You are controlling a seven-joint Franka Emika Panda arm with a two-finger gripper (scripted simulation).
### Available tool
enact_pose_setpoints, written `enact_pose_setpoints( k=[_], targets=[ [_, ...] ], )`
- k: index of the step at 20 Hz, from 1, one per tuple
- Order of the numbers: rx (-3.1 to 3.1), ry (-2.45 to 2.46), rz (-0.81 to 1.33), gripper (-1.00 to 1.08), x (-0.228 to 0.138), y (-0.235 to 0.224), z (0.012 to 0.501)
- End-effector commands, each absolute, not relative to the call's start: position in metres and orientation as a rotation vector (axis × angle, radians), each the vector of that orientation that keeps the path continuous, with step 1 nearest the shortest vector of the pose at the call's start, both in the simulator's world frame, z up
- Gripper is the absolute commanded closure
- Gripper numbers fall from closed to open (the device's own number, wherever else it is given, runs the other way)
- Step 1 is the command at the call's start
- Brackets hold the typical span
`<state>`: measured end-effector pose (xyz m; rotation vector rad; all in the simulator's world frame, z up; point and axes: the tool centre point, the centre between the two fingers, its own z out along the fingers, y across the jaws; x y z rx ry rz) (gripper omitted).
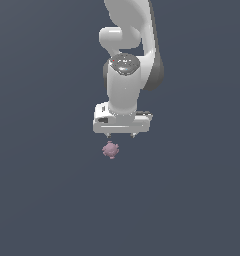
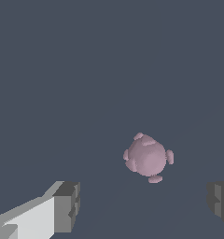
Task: Pick up the object and move it to a goal position.
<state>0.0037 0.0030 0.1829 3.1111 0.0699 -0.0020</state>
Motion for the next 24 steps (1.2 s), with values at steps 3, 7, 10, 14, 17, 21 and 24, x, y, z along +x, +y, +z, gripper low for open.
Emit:
enact_pose_setpoints(
  k=[3,7,10,14,17,21,24],
  targets=[
    [3.113,0.044,-0.003,-0.92,0.003,0.002,0.18],
    [3.118,-0.028,-0.003,-0.92,0.003,-0.002,0.172],
    [3.121,-0.112,-0.003,-0.92,0.001,-0.006,0.163],
    [3.119,-0.264,-0.003,-0.92,-0.001,-0.013,0.147],
    [3.108,-0.41,-0.003,-0.92,-0.004,-0.021,0.132],
    [3.084,-0.589,-0.002,-0.92,-0.008,-0.031,0.114],
    [3.064,-0.692,-0.002,-0.92,-0.01,-0.037,0.104]
  ],
)
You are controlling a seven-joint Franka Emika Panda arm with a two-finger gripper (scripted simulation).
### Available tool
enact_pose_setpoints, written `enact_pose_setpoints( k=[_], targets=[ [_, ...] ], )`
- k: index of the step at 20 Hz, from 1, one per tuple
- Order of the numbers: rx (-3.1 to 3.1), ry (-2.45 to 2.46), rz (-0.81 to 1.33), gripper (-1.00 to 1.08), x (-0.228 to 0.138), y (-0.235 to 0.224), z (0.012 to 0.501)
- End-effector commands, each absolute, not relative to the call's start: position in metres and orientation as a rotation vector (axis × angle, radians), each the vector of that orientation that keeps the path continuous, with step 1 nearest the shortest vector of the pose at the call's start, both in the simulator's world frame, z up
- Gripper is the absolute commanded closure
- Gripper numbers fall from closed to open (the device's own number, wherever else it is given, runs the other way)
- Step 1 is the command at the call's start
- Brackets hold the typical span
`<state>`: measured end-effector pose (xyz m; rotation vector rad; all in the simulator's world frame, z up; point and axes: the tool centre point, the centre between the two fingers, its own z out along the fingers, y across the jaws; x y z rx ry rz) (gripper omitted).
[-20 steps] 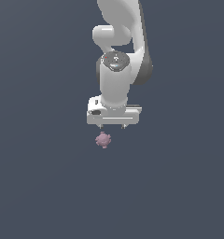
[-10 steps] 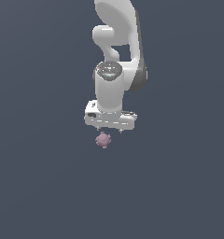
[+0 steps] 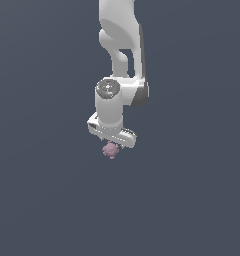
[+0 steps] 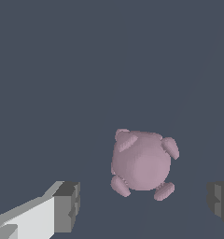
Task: Pick up the object and move it to a goal position.
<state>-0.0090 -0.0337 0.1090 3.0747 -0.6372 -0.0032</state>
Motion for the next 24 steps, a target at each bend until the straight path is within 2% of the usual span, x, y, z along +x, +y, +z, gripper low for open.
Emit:
enact_pose_setpoints(
  k=[1,14,24],
  targets=[
    [3.057,-0.72,-0.001,-0.92,-0.011,-0.038,0.101],
    [3.029,-0.831,-0.001,-0.92,-0.015,-0.045,0.087],
    [3.027,-0.84,0.0,-0.92,-0.016,-0.045,0.044]
  ],
)
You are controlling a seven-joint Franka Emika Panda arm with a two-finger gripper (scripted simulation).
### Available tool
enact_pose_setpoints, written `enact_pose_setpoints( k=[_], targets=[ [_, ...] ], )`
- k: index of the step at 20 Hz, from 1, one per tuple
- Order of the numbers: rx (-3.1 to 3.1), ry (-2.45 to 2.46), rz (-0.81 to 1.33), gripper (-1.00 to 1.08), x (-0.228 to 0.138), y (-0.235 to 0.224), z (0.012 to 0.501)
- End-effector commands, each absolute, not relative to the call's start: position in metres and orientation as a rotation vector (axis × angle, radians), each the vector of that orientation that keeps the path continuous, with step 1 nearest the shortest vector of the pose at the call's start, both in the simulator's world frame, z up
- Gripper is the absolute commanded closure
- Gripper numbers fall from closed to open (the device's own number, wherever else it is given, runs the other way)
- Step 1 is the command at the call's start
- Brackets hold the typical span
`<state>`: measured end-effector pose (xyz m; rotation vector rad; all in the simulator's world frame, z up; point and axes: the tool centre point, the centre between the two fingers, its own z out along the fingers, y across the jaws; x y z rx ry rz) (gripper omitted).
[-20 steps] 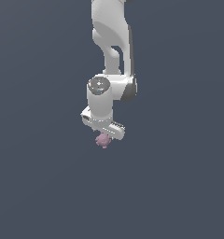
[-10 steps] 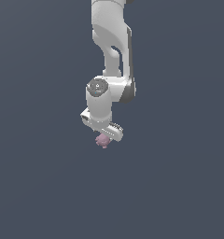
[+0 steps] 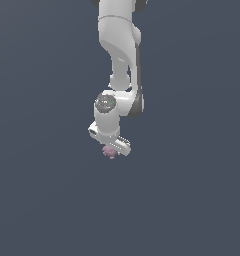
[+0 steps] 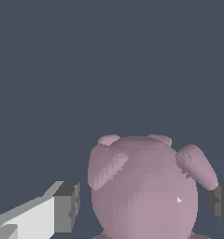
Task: Pick up the object and move it to a goal position.
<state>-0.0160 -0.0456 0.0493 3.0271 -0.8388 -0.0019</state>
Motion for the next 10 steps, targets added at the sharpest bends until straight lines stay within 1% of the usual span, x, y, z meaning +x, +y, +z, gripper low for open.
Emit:
enact_pose_setpoints(
  k=[1,4,5,10],
  targets=[
    [3.027,-0.84,0.0,-0.92,-0.0154,-0.0456,0.0417],
    [3.027,-0.84,0.0,-0.92,-0.0147,-0.0456,0.0393],
    [3.027,-0.84,0.0,1.08,-0.0147,-0.0456,0.0393],
    [3.027,-0.84,0.0,1.08,-0.0147,-0.0456,0.0393]
  ],
)
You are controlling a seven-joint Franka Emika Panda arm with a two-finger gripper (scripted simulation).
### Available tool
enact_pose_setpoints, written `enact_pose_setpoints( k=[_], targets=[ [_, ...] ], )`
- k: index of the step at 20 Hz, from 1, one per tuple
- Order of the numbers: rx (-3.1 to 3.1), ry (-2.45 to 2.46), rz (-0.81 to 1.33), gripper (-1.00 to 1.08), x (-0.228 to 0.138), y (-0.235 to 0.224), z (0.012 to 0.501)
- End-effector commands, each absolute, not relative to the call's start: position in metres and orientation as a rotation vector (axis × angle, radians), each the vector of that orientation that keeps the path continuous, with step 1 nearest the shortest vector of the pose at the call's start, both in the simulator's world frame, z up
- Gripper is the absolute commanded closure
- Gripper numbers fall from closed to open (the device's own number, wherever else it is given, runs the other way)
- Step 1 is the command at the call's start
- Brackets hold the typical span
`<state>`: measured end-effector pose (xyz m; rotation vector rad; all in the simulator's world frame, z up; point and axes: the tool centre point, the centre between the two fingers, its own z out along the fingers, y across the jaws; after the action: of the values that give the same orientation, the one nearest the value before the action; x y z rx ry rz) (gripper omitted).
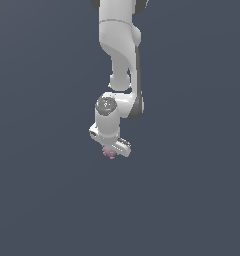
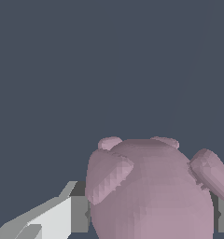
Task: Pick up the object and move it to a goal position.
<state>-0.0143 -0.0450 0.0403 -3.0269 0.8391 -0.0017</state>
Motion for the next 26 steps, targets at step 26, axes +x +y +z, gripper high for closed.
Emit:
enact_pose_setpoints(
  k=[26],
  targets=[
    [-3.028,0.84,-0.001,1.08,0.055,0.048,0.08]
  ],
)
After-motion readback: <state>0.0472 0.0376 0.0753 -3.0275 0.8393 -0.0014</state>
